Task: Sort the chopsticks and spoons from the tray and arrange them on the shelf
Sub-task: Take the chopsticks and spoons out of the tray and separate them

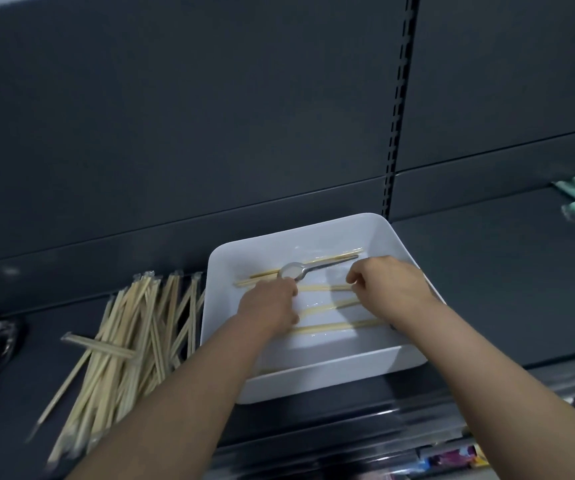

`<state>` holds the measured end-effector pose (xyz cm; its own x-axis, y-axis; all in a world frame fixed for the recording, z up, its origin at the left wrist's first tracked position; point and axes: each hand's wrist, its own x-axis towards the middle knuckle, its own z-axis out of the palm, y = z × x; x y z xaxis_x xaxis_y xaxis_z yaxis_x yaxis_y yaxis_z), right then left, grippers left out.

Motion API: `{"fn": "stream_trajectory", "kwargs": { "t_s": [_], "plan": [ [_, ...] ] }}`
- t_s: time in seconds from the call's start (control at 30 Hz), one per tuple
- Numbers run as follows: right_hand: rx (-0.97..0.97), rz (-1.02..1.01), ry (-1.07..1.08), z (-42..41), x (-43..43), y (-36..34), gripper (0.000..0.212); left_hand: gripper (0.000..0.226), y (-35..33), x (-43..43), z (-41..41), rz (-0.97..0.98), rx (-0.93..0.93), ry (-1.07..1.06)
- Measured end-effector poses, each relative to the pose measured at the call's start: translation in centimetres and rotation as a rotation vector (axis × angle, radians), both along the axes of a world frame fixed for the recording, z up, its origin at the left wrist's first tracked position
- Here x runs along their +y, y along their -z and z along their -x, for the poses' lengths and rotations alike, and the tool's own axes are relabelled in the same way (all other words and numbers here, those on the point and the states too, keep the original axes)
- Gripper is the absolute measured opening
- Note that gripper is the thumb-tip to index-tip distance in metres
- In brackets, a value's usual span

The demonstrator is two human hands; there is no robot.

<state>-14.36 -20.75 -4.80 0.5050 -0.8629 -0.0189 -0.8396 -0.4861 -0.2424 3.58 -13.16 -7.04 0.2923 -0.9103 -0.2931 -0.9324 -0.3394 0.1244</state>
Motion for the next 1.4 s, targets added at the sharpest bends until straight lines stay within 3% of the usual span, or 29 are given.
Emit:
{"fn": "stream_trajectory", "kwargs": {
  "t_s": [0.17, 0.33, 0.47, 0.67, 0.9, 1.03, 1.13, 1.27, 1.4],
  "plan": [
    [-0.047, -0.012, 0.032, -1.0, -0.4, 0.7, 0.028, 0.021, 0.3, 1.0, 0.0, -0.038, -0.133, 0.053],
    [-0.098, 0.019, 0.079, -0.8, -0.5, 1.0, 0.031, 0.026, -0.5, 1.1, 0.1, 0.023, 0.006, 0.091],
    [-0.111, 0.007, 0.1, -0.8, -0.6, 1.2, 0.032, 0.02, -0.3, 1.5, 0.8, -0.082, -0.085, 0.158],
    [-0.114, 0.023, 0.123, -0.6, -0.8, 1.3, 0.036, 0.008, -0.3, 1.5, 0.7, -0.08, -0.09, 0.152],
    [-0.134, 0.114, 0.09, -0.9, -0.6, 1.0, 0.036, 0.006, -1.5, 1.6, -1.6, 0.343, 0.179, -0.219],
    [0.109, 0.056, -0.159, -3.4, -1.9, 1.1, 0.039, 0.006, -3.4, 1.8, -3.0, 0.549, 0.456, -0.432],
    [0.278, -0.013, -0.279, -5.7, -2.2, 1.7, 0.04, 0.005, -4.5, 2.8, -3.3, 0.569, 0.555, -0.473],
    [0.41, 0.01, -0.277, -6.8, -1.4, 2.5, 0.028, 0.005, -5.3, 4.4, -4.0, 0.635, 0.631, -0.469],
    [0.369, -0.009, -0.17, -5.8, -0.7, 0.8, 0.02, 0.002, -6.0, 5.8, -5.2, 0.787, 0.745, -0.547]
  ]
}}
